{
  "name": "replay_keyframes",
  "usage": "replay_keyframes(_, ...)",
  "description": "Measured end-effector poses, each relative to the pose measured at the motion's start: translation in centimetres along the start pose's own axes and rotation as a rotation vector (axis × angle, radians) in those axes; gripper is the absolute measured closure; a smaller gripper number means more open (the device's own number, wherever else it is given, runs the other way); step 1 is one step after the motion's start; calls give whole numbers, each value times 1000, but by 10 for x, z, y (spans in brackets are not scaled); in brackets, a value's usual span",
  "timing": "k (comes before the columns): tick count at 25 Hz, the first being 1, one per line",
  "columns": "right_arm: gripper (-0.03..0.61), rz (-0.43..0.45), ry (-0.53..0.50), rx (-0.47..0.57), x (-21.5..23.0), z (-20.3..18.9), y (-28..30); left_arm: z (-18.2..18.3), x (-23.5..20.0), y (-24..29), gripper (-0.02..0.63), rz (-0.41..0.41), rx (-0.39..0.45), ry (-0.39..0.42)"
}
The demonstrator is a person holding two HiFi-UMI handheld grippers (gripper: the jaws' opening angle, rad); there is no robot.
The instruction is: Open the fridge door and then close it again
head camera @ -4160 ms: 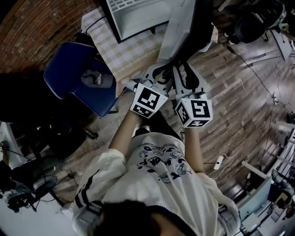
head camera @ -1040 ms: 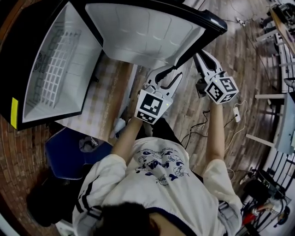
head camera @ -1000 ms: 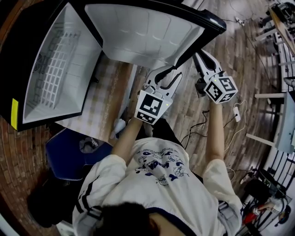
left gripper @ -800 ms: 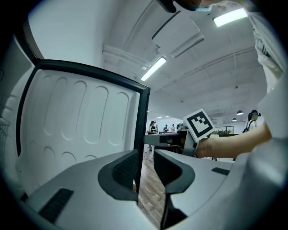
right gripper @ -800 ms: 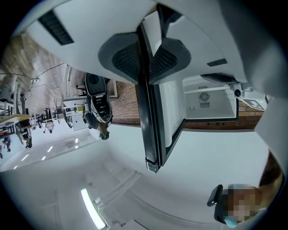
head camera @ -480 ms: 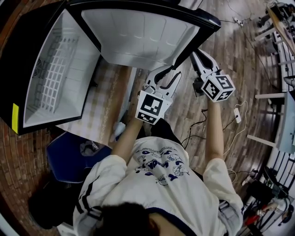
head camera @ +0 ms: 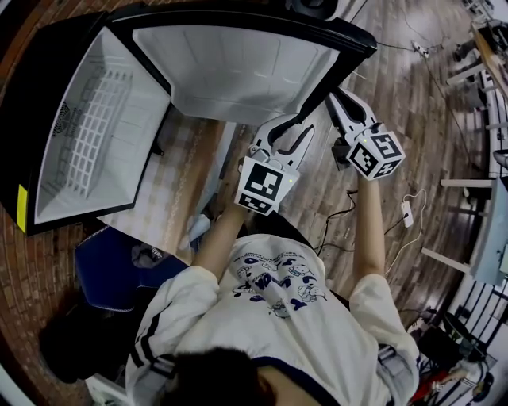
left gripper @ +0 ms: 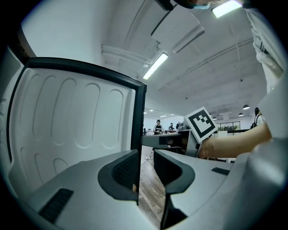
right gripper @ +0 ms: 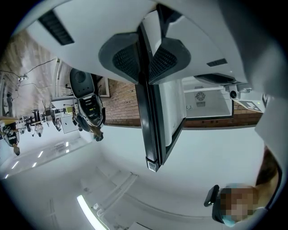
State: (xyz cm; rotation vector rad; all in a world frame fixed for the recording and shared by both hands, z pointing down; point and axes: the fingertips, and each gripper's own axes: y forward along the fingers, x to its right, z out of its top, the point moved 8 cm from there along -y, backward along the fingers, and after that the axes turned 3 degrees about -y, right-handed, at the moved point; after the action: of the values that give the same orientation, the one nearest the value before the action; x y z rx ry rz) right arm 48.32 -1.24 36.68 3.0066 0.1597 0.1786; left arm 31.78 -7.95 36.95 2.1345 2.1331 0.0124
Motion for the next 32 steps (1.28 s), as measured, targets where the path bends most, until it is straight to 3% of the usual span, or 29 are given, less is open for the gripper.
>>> replay_keyframes(11,497,104,-89,-37,10,4,2,-4,10,35,494,76,-9,-17)
replay_keyframes(22,499,206,-113,-35,0,-2,-12,-13,20,31,494,172,-3,-40)
replay_keyframes(32,499,168,-133,-50,-35,-8,-33,-22,33,-9,494,151,-11,-40)
